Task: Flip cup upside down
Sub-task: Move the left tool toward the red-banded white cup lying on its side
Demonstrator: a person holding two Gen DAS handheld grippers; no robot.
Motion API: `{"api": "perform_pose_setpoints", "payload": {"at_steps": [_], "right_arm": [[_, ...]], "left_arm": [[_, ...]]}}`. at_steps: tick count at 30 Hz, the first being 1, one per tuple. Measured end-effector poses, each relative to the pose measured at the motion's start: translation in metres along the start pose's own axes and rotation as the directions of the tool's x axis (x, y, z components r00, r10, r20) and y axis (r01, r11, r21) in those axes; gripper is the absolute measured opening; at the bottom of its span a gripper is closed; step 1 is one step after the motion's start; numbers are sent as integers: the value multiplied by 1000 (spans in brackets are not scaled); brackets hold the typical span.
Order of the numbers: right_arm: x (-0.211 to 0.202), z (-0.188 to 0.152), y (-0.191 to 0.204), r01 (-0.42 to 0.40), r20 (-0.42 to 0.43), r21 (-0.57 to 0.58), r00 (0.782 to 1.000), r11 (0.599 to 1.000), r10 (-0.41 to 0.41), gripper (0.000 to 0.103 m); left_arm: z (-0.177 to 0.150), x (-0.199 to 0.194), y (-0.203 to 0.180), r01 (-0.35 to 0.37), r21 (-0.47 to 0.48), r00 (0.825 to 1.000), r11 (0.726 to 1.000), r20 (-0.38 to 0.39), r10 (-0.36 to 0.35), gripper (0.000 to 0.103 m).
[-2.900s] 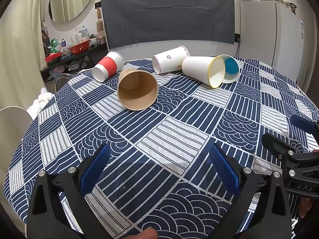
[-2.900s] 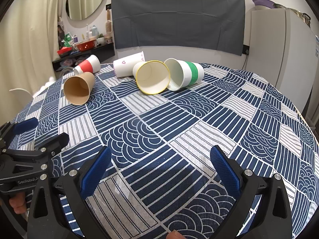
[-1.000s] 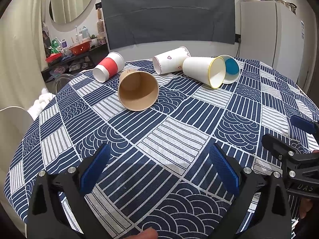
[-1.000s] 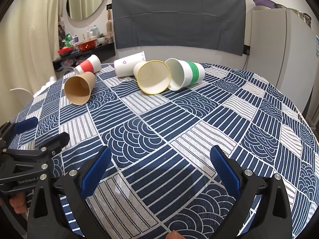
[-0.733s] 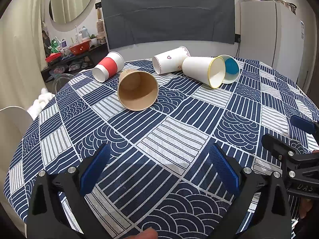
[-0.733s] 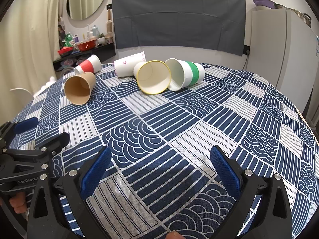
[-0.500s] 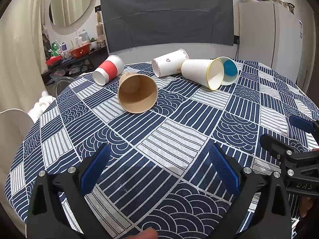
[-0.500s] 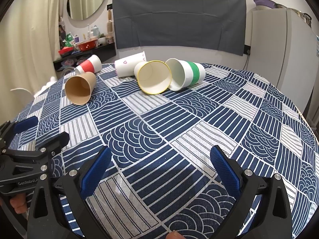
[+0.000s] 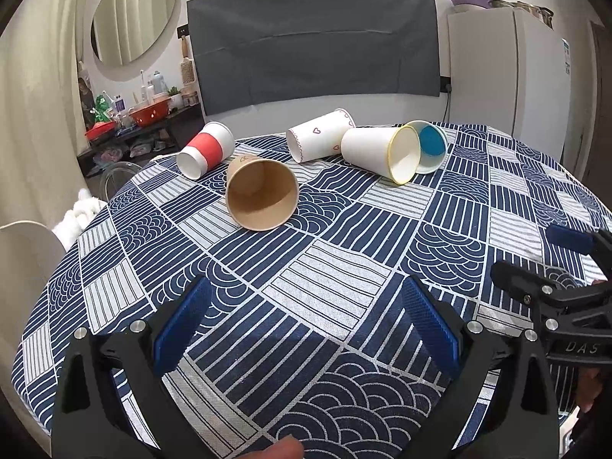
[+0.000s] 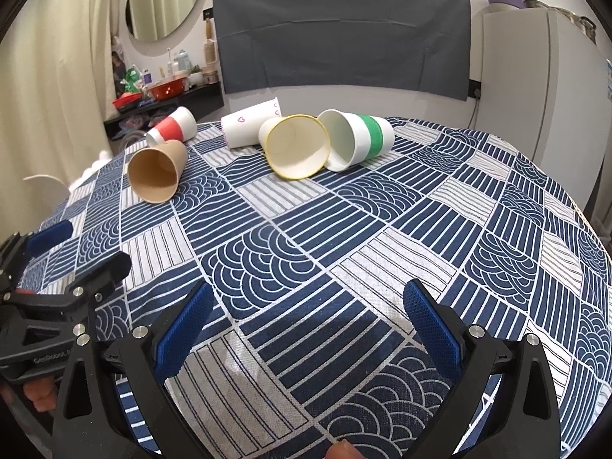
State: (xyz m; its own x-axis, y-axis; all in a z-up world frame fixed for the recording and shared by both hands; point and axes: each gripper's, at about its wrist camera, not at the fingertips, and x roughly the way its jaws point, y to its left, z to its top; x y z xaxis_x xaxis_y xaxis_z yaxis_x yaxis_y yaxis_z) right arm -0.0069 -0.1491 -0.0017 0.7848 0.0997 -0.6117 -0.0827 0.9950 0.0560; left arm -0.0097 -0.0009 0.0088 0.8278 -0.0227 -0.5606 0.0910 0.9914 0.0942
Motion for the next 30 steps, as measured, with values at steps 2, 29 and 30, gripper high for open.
{"api": "perform_pose_setpoints", "payload": {"at_steps": [2, 29, 30], "right_arm": [[-1, 1, 0, -15, -5, 13, 1000, 1000, 15, 95], [0, 142, 46, -47, 43, -56, 998, 997, 50, 95], [3, 147, 48, -54, 33, -57, 998, 997, 55, 95]], "left_arm": [[2, 0, 4, -10, -11, 1000, 1000, -3, 10, 97], [106, 26, 101, -67, -95, 997, 993, -46, 63, 97], [111, 30, 107, -71, -99, 997, 993, -49, 66, 97]]}}
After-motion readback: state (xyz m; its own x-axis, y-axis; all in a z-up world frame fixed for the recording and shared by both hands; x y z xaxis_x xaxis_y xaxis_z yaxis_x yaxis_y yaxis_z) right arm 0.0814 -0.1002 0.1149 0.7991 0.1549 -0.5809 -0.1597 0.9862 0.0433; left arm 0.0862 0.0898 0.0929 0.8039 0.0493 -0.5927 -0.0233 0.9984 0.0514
